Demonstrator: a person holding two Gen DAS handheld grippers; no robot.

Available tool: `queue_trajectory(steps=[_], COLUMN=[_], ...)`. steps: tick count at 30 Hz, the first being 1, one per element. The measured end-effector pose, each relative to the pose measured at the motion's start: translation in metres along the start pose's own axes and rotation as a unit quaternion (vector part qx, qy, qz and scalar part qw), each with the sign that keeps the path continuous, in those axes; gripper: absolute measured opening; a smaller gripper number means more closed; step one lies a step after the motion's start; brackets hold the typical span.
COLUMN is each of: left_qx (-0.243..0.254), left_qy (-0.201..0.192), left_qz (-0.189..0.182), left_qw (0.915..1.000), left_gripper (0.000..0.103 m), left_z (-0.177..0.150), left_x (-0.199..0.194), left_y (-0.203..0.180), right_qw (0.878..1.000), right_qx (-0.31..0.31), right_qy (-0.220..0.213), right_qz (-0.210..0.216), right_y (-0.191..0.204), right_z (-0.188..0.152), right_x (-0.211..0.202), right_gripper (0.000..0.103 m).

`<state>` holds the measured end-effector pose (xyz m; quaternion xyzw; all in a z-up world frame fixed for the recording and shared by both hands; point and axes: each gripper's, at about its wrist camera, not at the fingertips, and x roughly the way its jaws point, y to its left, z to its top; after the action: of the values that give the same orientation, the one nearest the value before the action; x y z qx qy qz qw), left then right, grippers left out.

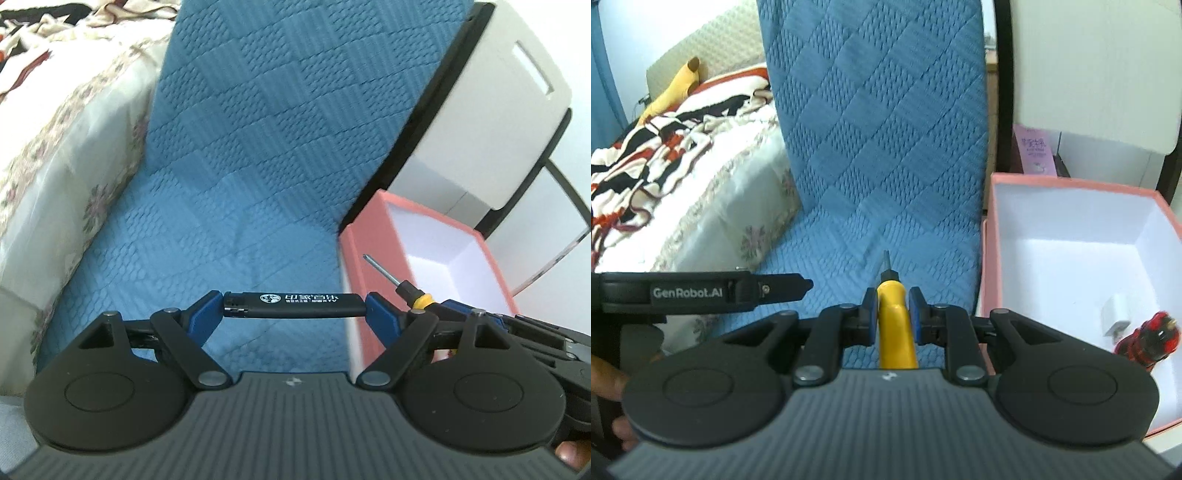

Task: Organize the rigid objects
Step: 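Lift the marker and screwdriver and carry them over the pink box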

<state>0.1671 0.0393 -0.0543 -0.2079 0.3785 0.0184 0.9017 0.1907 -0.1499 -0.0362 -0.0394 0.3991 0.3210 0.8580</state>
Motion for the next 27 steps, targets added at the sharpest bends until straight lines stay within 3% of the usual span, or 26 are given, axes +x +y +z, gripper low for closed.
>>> queue_trajectory(steps=[13,19,27], left_qx=[0.028,0.042,0.049], left_qy=[-0.031,-0.034,-0.02], left_qz=[-0.027,-0.036,-0.047], left_qw=[0.9987,0.9979,0.9975], left_gripper=[0.086,0.086,0.086], left_z=[0.035,0.041,0.032], left_x=[-0.026,-0.026,0.0], left_y=[-0.085,-0.126,-0.171], right_qw=[0.999,0.998,0.998], right_qx=[-0.002,0.001,0.008], right_qy=[-0.035,-0.05,-0.036], right_qz=[-0.022,-0.03,-0.043], right_y=[-0.038,-0.062,-0.1], right_z=[0.043,0.048,0.04], right_x=[-0.056,-0.074,-0.08], right_gripper=[0.021,0.021,0.021])
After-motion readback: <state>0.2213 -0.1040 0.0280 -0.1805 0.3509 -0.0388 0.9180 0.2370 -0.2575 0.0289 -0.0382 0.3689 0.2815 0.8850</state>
